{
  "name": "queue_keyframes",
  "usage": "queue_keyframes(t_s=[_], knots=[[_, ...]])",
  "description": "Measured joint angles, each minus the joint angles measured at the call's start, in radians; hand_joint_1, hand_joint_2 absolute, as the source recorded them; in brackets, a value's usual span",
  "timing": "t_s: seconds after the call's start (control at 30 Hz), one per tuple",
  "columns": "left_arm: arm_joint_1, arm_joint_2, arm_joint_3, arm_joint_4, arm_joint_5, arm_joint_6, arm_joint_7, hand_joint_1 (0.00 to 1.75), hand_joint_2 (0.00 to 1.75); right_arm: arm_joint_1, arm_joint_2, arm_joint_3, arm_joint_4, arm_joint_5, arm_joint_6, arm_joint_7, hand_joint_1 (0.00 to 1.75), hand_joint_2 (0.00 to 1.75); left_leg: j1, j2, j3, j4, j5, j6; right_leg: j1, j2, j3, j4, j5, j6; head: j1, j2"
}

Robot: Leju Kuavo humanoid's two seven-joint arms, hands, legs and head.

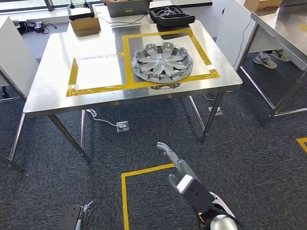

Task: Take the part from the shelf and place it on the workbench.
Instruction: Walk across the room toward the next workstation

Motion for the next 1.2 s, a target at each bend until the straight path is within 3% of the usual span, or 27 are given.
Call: queue_keyframes(t_s=[0.07, 0.1, 0.13, 0.2, 0.27, 0.4, 0.47, 0.5, 0.53, 0.57, 0.63, 0.67, 0.7, 0.83, 0.93, 1.03, 1.2], knots=[[0.001, 0.000, 0.001, 0.000, -0.008, -0.003, 0.009, 0.00, 0.00, -0.001, 0.000, 0.003, 0.011, 0.002, -0.016, 0.000, 0.00, 0.00, 0.002, 0.000, -0.031, 0.105, -0.052, -0.006, 0.000, -0.001, -0.016, 0.004, 0.009, 0.000, 0.000, 0.000], [0.001, 0.000, 0.002, -0.001, -0.012, -0.005, 0.013, 0.00, 0.00, -0.001, 0.000, 0.004, 0.016, 0.001, -0.023, 0.001, 0.00, 0.00, 0.003, 0.000, -0.021, 0.109, -0.050, -0.008, 0.000, -0.002, -0.024, 0.007, 0.013, 0.002, 0.000, 0.000], [0.001, 0.000, 0.002, -0.004, -0.017, -0.006, 0.015, 0.00, 0.00, -0.001, 0.000, 0.004, 0.020, -0.002, -0.028, 0.002, 0.00, 0.00, 0.004, 0.001, 0.008, 0.073, -0.032, -0.008, 0.000, -0.002, -0.032, 0.011, 0.017, 0.004, 0.000, 0.000], [-0.001, 0.000, 0.002, -0.011, -0.024, -0.006, 0.017, 0.00, 0.00, -0.002, 0.000, 0.005, 0.025, -0.005, -0.033, 0.007, 0.00, 0.00, 0.005, 0.001, 0.098, -0.067, 0.014, -0.004, 0.000, -0.002, -0.044, 0.022, 0.021, 0.011, 0.000, 0.000], [-0.005, -0.001, 0.003, -0.019, -0.027, -0.006, 0.017, 0.00, 0.00, -0.002, 0.000, 0.005, 0.029, -0.006, -0.036, 0.017, 0.00, 0.00, 0.003, -0.001, 0.145, -0.154, 0.033, 0.007, 0.003, -0.002, -0.052, 0.029, 0.026, 0.021, 0.000, 0.000], [-0.005, -0.003, 0.008, -0.026, -0.030, -0.005, 0.018, 0.00, 0.00, -0.001, -0.002, 0.005, 0.044, -0.003, -0.041, 0.035, 0.00, 0.00, -0.002, -0.001, 0.134, -0.164, 0.047, 0.034, 0.000, -0.001, -0.061, 0.032, 0.028, 0.046, 0.001, 0.000], [-0.005, -0.005, 0.011, -0.031, -0.035, -0.004, 0.018, 0.00, 0.00, -0.001, -0.004, 0.005, 0.058, 0.000, -0.049, 0.050, 0.00, 0.00, -0.003, -0.001, 0.127, -0.165, 0.052, 0.040, 0.001, 0.001, -0.065, 0.033, 0.001, 0.029, 0.002, 0.000], [-0.004, -0.006, 0.011, -0.032, -0.038, -0.004, 0.018, 0.00, 0.00, -0.001, -0.004, 0.005, 0.068, 0.005, -0.057, 0.060, 0.00, 0.00, -0.004, -0.002, 0.124, -0.164, 0.052, 0.040, 0.002, 0.002, -0.067, 0.031, -0.003, 0.015, 0.003, 0.000], [-0.003, -0.007, 0.012, -0.033, -0.041, -0.004, 0.018, 0.00, 0.00, 0.000, -0.004, 0.004, 0.081, 0.013, -0.068, 0.072, 0.00, 0.00, -0.006, -0.002, 0.123, -0.162, 0.053, 0.041, 0.002, 0.003, -0.066, 0.024, 0.011, 0.002, 0.003, 0.000], [-0.003, -0.008, 0.012, -0.034, -0.043, -0.003, 0.021, 0.00, 0.00, 0.001, -0.005, 0.002, 0.100, 0.021, -0.085, 0.087, 0.00, 0.00, -0.007, -0.003, 0.122, -0.162, 0.054, 0.043, 0.002, 0.004, -0.066, 0.020, 0.029, 0.004, 0.003, 0.000], [-0.003, -0.008, 0.017, -0.034, -0.046, -0.001, 0.027, 0.00, 0.00, 0.003, -0.005, -0.008, 0.156, 0.036, -0.126, 0.124, 0.00, 0.00, -0.009, -0.003, 0.119, -0.160, 0.056, 0.046, -0.001, 0.004, -0.066, 0.011, 0.056, 0.030, 0.003, 0.000], [-0.003, -0.008, 0.019, -0.033, -0.048, 0.001, 0.032, 0.00, 0.00, 0.004, -0.005, -0.016, 0.189, 0.041, -0.145, 0.143, 0.00, 0.00, -0.009, -0.002, 0.117, -0.160, 0.057, 0.047, -0.002, 0.004, -0.066, 0.009, 0.057, 0.042, 0.003, 0.000], [-0.003, -0.009, 0.021, -0.033, -0.051, 0.003, 0.035, 0.00, 0.00, 0.004, -0.004, -0.025, 0.228, 0.047, -0.162, 0.162, 0.00, 0.00, -0.009, -0.002, 0.116, -0.159, 0.057, 0.047, -0.002, 0.005, -0.066, 0.008, 0.060, 0.048, 0.004, 0.000], [-0.004, -0.011, 0.026, -0.030, -0.063, 0.005, 0.049, 0.00, 0.00, -0.006, 0.011, -0.067, 0.413, 0.077, -0.213, 0.226, 0.00, 0.00, -0.009, -0.003, 0.114, -0.159, 0.058, 0.047, -0.002, 0.005, -0.068, 0.008, 0.061, 0.049, 0.003, 0.000], [-0.011, -0.013, 0.031, -0.018, -0.066, 0.001, 0.066, 0.00, 0.00, -0.062, 0.029, -0.106, 0.672, 0.076, -0.224, 0.227, 0.00, 0.00, -0.008, -0.001, 0.114, -0.159, 0.058, 0.047, -0.001, 0.007, -0.070, 0.008, 0.061, 0.050, 0.003, 0.000], [-0.018, -0.017, 0.036, -0.005, -0.073, -0.003, 0.087, 0.00, 0.00, -0.093, 0.047, -0.159, 0.944, 0.045, -0.209, 0.224, 0.00, 0.00, -0.008, -0.006, 0.112, -0.159, 0.058, 0.045, -0.001, 0.003, -0.070, 0.009, 0.059, 0.050, 0.003, 0.000], [-0.025, -0.020, 0.036, 0.010, -0.086, -0.005, 0.121, 0.00, 0.00, -0.117, 0.067, -0.215, 1.199, 0.004, -0.135, 0.304, 0.00, 0.00, -0.007, -0.005, 0.110, -0.160, 0.059, 0.042, 0.000, 0.004, -0.075, 0.011, 0.058, 0.048, 0.003, 0.000]])
